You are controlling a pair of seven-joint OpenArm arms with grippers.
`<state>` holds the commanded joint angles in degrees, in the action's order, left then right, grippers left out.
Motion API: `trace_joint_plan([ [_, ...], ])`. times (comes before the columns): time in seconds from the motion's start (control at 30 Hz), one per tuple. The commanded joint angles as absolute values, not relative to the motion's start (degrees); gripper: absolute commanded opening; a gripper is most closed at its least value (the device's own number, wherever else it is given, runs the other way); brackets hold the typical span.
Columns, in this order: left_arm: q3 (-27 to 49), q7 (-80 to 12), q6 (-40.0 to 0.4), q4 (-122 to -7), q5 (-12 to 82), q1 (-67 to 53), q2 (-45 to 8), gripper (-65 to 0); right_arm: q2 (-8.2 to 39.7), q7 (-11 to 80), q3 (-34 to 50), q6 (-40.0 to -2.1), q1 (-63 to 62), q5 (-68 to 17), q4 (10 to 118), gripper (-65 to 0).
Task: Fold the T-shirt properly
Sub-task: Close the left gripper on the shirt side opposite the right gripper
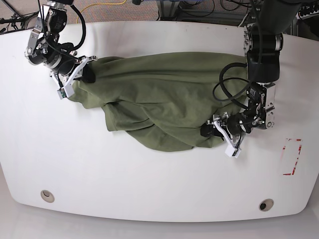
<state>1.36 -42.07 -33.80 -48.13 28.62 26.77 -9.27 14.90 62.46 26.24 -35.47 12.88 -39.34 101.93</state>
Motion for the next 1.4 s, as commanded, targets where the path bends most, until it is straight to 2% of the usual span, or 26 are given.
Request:
trace_joint_plan([
  [0.07, 1.36, -42.15, -33.8, -48.22, 28.62, 26.77, -9.27, -64.6, 14.9, 62.46, 26.24, -35.47, 12.7, -39.34, 101.85, -65.0],
  [0.1, 1.36, -42.24, -33.8, -48.31, 28.62, 26.68, -9.27, -65.0, 14.9, 62.46, 26.24, -35.47, 12.7, -39.34, 101.85, -65.0],
  [0.33, 1.8, -46.37, -33.8, -49.89, 28.97, 26.77, -9.45, -65.0, 14.9, 62.46, 26.33, -35.38, 12.44, -39.25, 101.76, -65.0],
  [0.6, 6.02, -53.49, -33.8, -59.38, 28.7, 25.45, -9.54, -65.0, 14.9, 62.46, 26.51, -35.3, 11.47, -39.16, 101.67, -65.0],
  [1.03, 7.69, -64.84, -33.8, -77.05, 28.88, 22.29, -10.24, -65.0, 14.9, 62.46, 26.51, -35.21, 10.77, -39.16, 101.58, -65.0],
  [1.4, 7.78, -66.86, -33.89, -81.1, 28.7, 20.26, -10.33, -65.0, 14.9, 62.46, 26.51, -35.21, 10.59, -39.16, 101.58, -65.0],
])
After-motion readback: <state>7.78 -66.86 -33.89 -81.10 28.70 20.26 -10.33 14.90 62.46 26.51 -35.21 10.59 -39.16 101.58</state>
